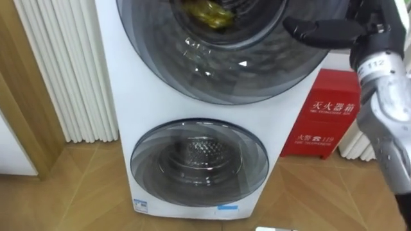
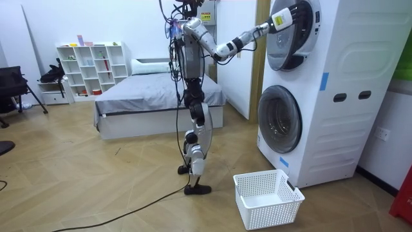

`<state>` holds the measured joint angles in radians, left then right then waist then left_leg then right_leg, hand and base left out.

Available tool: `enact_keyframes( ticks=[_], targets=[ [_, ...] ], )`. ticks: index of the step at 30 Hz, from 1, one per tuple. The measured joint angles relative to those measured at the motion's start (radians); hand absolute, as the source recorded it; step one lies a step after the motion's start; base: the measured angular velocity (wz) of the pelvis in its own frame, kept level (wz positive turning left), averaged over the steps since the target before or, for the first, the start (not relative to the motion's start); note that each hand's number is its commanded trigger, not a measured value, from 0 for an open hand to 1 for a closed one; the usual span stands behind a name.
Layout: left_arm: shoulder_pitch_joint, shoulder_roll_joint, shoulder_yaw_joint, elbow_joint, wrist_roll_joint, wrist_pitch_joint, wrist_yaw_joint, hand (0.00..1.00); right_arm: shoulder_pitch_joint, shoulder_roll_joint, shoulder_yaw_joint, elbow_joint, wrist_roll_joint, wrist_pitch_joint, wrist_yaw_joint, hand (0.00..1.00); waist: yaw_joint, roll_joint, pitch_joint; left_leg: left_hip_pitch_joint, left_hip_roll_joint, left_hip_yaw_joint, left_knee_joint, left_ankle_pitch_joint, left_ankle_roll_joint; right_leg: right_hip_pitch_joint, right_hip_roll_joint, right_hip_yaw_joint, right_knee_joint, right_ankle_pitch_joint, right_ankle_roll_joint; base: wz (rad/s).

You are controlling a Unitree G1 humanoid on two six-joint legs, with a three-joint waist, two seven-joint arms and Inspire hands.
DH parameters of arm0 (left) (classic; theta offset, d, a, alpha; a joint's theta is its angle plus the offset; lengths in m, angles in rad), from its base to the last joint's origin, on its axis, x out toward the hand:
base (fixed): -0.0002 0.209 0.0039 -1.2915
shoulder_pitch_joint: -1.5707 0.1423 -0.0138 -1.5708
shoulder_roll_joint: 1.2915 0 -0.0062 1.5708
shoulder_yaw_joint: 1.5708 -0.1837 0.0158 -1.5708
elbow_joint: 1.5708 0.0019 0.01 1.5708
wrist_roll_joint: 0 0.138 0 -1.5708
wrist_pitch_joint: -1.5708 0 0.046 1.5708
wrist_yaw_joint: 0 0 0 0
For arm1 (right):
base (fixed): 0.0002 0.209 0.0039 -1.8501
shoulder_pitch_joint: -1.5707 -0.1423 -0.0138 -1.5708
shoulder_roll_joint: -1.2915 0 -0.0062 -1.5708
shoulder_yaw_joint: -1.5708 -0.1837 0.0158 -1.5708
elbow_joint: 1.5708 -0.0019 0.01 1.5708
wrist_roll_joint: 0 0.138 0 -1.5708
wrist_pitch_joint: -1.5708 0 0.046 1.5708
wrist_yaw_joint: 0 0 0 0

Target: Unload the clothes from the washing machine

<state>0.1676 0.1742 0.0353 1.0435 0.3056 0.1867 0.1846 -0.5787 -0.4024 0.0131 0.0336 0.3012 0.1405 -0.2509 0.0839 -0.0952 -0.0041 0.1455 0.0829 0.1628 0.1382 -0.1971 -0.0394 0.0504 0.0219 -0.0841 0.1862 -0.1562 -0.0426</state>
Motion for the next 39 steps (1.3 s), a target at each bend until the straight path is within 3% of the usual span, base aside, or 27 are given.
enact_keyframes(
  ticks=[9, 19, 23, 34, 39],
  targets=[
    [0.003, 0.008, -0.042, 0.006, -0.029, -0.019, 0.021, 0.00, 0.130, 0.001, 0.000, -0.164, 0.023, -0.009, 0.049, 0.00, -0.025, 0.004, -0.0011, 0.004, 0.000, 0.001, -0.002, -0.001, -0.002, 0.000, -0.001, 0.000, 0.004, 0.002, 0.000, -0.01],
    [0.022, 0.008, -0.040, 0.012, -0.030, -0.043, 0.060, 0.00, 0.273, 0.037, -0.048, -0.321, 0.078, -0.024, 0.126, 0.00, -0.034, 0.013, -0.0066, 0.007, 0.001, 0.002, -0.003, -0.004, -0.006, -0.001, 0.001, 0.002, 0.002, 0.007, 0.002, 0.00],
    [0.029, 0.011, -0.041, 0.039, -0.036, -0.047, 0.075, 0.00, 0.326, 0.042, -0.056, -0.365, 0.096, -0.058, 0.165, 0.00, -0.045, 0.012, -0.0083, 0.008, 0.007, 0.003, -0.003, -0.007, -0.010, 0.001, 0.007, 0.002, 0.001, 0.010, -0.002, 0.00],
    [0.034, 0.009, -0.019, 0.080, -0.037, -0.104, 0.075, 0.00, 0.347, 0.043, -0.045, -0.467, 0.106, -0.051, 0.206, 0.00, -0.077, 0.008, -0.0101, -0.006, 0.009, 0.009, 0.002, -0.006, -0.011, -0.015, 0.009, 0.006, 0.002, 0.011, -0.004, -0.02],
    [0.028, 0.009, -0.019, 0.110, -0.037, -0.123, 0.075, 0.00, 0.341, 0.057, -0.042, -0.548, 0.106, -0.057, 0.244, 0.00, -0.068, 0.003, -0.0102, 0.001, 0.010, 0.009, 0.004, -0.006, -0.011, -0.011, 0.012, 0.014, 0.000, 0.011, -0.005, -0.05]
  ],
)
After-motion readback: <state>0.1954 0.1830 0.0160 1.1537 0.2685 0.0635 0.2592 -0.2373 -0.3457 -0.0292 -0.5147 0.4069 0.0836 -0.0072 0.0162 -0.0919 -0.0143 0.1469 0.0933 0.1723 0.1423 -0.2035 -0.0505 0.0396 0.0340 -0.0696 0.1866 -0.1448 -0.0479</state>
